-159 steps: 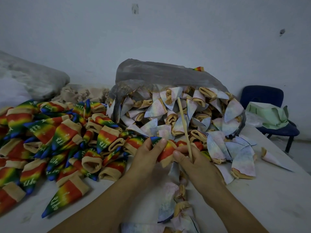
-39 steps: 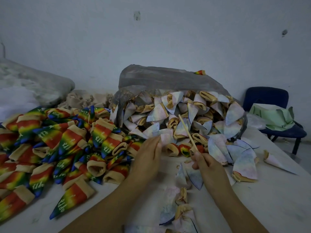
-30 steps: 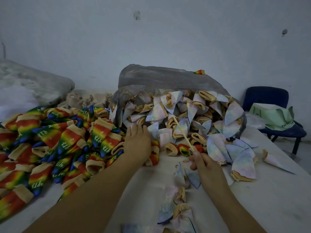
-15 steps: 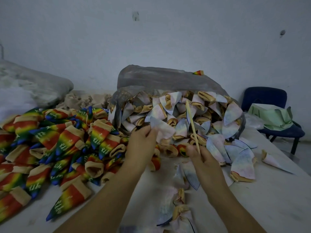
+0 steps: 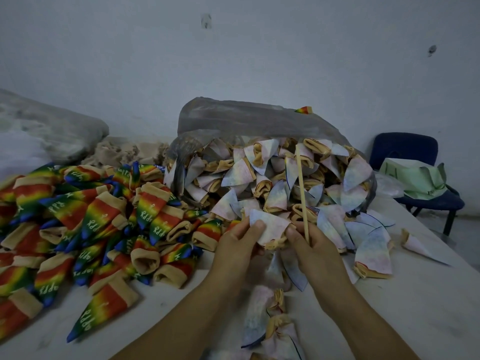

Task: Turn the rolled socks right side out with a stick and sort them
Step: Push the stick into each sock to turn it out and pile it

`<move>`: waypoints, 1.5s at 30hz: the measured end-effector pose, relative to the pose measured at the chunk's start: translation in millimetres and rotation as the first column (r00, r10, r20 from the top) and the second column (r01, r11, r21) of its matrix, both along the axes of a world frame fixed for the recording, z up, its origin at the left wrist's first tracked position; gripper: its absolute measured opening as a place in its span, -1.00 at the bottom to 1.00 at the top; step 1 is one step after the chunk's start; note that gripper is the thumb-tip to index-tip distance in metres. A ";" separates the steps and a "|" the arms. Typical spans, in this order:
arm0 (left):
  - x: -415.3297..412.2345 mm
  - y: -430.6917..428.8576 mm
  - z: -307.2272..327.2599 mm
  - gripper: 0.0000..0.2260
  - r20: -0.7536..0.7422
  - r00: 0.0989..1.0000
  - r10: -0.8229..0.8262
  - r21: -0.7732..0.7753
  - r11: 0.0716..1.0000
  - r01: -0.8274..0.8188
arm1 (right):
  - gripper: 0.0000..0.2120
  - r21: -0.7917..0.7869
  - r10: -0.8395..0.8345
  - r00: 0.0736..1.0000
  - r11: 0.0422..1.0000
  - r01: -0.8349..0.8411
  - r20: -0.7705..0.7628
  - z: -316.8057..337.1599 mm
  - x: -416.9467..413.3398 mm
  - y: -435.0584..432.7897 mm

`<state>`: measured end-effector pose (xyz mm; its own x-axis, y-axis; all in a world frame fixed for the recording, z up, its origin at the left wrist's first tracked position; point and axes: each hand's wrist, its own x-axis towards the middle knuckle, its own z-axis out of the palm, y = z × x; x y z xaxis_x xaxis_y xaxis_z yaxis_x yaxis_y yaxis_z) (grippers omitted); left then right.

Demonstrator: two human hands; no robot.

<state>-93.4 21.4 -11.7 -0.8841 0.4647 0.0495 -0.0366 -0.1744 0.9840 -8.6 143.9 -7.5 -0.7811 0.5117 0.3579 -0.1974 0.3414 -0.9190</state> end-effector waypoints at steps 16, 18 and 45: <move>16.6 0.9 2.2 -0.76 -0.544 0.833 -0.103 -0.152 0.988 0.023 | -0.80 0.063 -0.069 0.996 0.995 0.072 -0.050 5.2 1.1 -10.4; 18.1 1.2 2.9 -0.76 -0.503 0.859 -0.100 -0.134 0.990 0.037 | -0.91 0.099 -0.080 0.995 0.991 0.085 -0.055 3.7 0.4 -10.3; 16.9 8.7 5.5 -0.90 -0.146 0.989 0.002 0.108 0.994 0.014 | -0.86 0.207 -0.154 0.988 0.966 0.157 -0.033 5.8 -3.1 -13.8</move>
